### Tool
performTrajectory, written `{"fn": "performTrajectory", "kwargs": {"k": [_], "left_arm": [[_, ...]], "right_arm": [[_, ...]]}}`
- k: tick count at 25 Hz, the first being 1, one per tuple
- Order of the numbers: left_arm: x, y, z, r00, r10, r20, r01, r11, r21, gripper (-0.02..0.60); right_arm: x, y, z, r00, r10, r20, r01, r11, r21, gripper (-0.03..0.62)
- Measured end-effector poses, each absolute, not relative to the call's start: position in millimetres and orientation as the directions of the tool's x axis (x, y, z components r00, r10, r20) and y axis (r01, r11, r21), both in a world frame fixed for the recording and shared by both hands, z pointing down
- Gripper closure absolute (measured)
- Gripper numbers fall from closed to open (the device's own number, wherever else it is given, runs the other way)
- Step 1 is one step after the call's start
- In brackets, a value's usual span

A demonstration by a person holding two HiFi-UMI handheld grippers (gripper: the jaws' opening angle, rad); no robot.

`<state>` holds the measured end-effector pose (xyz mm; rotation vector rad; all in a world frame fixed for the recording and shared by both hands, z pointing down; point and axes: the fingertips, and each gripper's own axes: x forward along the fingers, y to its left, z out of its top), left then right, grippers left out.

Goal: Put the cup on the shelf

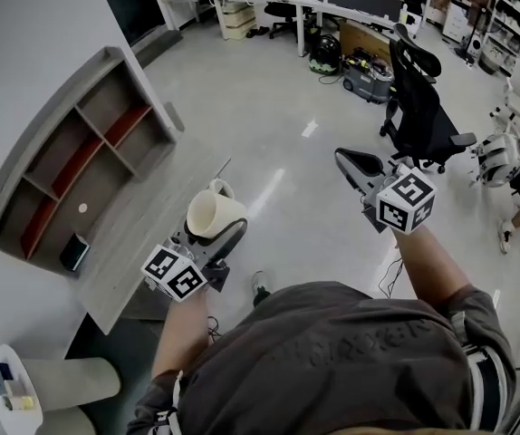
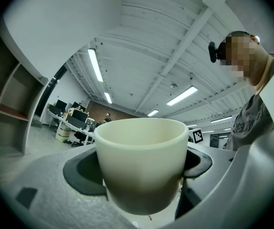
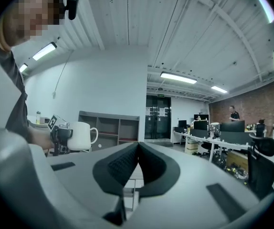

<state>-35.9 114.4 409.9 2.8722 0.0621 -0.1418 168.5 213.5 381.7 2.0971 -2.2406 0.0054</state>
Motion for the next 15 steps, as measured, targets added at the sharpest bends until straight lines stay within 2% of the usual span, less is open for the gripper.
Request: {"fn": "performTrajectory", "kwargs": {"k": [9, 15], "left_arm": [[16, -63, 398, 0.984, 0.154, -0.089, 0.171, -0.957, 0.232, 0.146], [40, -153, 395, 0.979, 0.185, -0.080, 0.199, -0.953, 0.230, 0.146]], "right_arm": [[203, 45, 358, 0.004, -1.000, 0.014, -0.999, -0.003, 0.046, 0.602], [227, -43, 351, 0.022, -1.000, -0.002, -0.999, -0.023, 0.038, 0.602]]}}
